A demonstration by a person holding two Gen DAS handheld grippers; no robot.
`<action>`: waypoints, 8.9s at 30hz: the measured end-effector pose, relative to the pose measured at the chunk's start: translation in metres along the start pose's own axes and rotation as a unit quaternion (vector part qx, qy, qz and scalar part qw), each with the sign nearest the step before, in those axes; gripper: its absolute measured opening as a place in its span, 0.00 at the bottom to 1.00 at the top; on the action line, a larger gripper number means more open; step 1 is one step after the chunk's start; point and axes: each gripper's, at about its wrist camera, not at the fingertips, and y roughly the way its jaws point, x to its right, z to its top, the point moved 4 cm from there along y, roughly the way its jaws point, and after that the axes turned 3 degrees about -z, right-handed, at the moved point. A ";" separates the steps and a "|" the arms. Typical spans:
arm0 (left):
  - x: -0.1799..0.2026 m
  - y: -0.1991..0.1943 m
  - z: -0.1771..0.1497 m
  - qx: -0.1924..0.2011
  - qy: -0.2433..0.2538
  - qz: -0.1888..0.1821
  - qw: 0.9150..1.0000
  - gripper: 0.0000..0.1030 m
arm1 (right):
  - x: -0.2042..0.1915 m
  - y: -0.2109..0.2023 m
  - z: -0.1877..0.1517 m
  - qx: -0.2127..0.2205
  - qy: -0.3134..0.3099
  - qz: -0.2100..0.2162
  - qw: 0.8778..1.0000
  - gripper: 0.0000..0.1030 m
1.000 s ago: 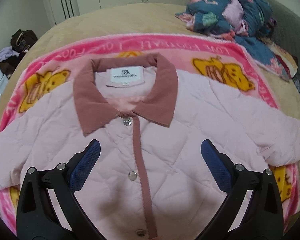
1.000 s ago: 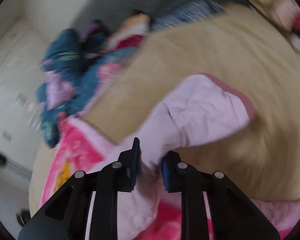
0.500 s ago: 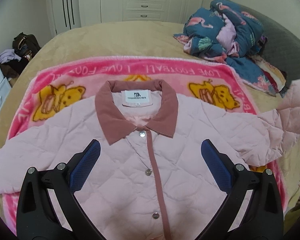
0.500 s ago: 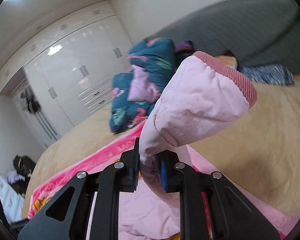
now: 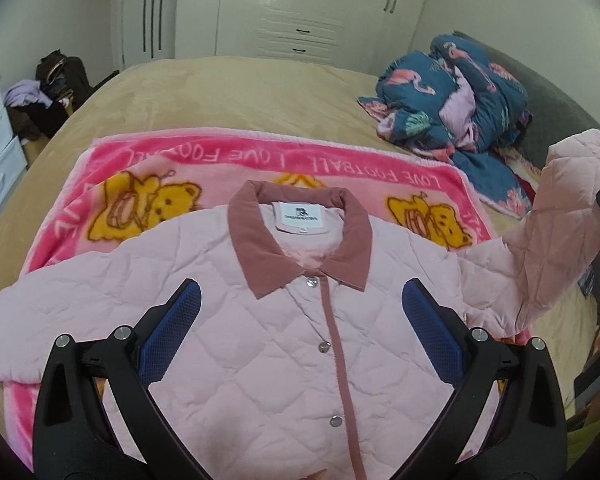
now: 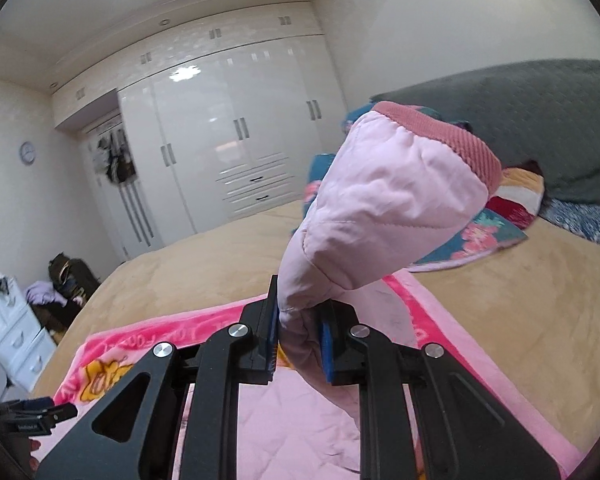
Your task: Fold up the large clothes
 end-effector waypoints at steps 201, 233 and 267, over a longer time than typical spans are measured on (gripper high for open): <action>-0.320 -0.087 -0.137 0.029 -0.153 0.142 0.978 0.91 | -0.365 -0.023 -0.206 -0.221 -0.160 0.186 0.944 0.96; -0.445 -0.096 -0.195 0.030 -0.348 0.176 0.920 0.91 | -0.507 -0.034 -0.311 -0.272 -0.263 0.286 0.881 0.96; -0.497 -0.134 -0.195 0.192 -0.437 0.125 0.870 0.13 | -0.431 -0.019 -0.317 -0.301 -0.202 0.255 0.896 0.96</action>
